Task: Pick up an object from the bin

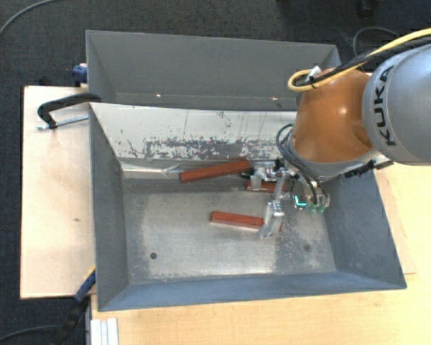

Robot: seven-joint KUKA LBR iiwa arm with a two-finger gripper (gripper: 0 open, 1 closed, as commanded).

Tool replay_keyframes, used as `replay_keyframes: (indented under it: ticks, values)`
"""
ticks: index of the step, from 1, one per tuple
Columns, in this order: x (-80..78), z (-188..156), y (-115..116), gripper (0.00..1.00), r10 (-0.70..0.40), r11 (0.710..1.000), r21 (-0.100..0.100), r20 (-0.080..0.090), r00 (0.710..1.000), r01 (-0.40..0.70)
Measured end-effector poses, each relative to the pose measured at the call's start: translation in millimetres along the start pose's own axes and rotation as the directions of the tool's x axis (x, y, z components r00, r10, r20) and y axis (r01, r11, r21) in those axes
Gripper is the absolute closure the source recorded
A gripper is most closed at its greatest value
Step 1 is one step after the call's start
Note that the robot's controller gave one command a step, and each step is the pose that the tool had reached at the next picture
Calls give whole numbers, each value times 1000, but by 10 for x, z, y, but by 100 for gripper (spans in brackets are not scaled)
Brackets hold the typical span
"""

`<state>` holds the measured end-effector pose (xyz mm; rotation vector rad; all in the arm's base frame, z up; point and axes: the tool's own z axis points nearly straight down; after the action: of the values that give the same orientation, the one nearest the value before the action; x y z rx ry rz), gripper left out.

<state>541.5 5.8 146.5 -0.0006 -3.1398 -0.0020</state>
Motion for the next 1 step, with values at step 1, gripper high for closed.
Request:
replay_keyframes:
  ticks: [1]
  values:
    - [-19,805,196,0,16,1000,-1,-5,1000,-16]
